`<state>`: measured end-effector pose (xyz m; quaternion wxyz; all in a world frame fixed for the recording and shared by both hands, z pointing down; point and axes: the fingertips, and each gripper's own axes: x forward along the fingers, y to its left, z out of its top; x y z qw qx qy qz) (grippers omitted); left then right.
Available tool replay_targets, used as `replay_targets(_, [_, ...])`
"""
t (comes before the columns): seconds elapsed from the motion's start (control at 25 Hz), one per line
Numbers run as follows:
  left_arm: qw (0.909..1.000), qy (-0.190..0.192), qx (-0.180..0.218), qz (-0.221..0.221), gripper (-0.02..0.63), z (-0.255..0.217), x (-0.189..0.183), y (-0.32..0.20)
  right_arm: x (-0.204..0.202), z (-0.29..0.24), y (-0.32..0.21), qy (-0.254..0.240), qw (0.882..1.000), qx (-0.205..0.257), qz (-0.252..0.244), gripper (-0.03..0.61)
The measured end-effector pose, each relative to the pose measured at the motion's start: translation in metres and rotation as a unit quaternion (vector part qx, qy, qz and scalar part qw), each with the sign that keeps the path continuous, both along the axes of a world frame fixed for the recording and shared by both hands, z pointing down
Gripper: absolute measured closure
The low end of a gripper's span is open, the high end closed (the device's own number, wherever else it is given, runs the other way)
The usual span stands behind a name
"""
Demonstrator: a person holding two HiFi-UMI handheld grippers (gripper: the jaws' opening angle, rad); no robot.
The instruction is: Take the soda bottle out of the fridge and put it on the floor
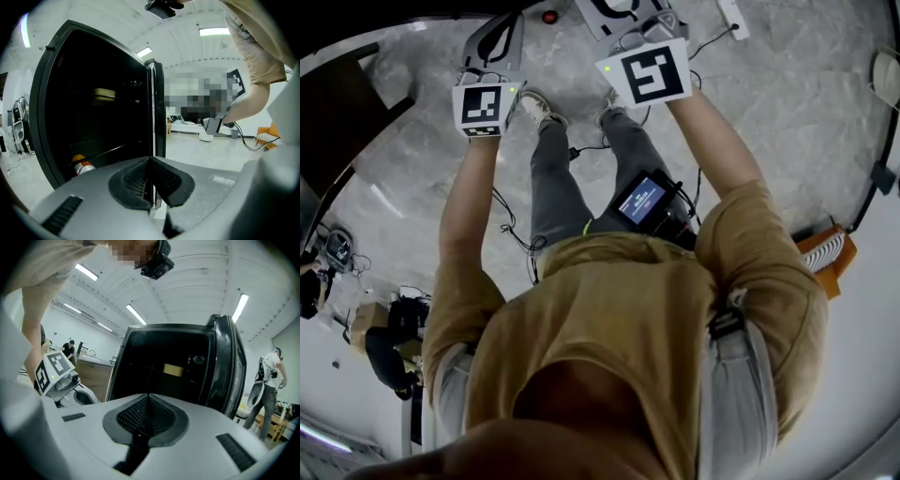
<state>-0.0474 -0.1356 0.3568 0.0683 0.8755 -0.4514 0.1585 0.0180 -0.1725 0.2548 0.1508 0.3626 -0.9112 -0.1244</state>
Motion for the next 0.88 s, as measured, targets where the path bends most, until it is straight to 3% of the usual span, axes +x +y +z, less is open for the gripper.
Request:
replay_targets(0.24, [0.9994,0.018,0.028,-0.008,0.612,-0.083,0.006,0.004,0.012,-0.059,0.020,0.003,1.000,0.006,0.004,0.577])
replay_targets(0.56, [0.9960,0.057,0.046,-0.051,0.611,-0.181,-0.018,0.013,0.022,-0.144,0.039,-0.015,0.999,0.025,0.035,0.577])
replay_targets(0.88, [0.9959,0.045,0.054,-0.057,0.611,-0.225,-0.033,0.027,0.031,-0.192,0.048,-0.021,0.998,0.040,0.051,0.577])
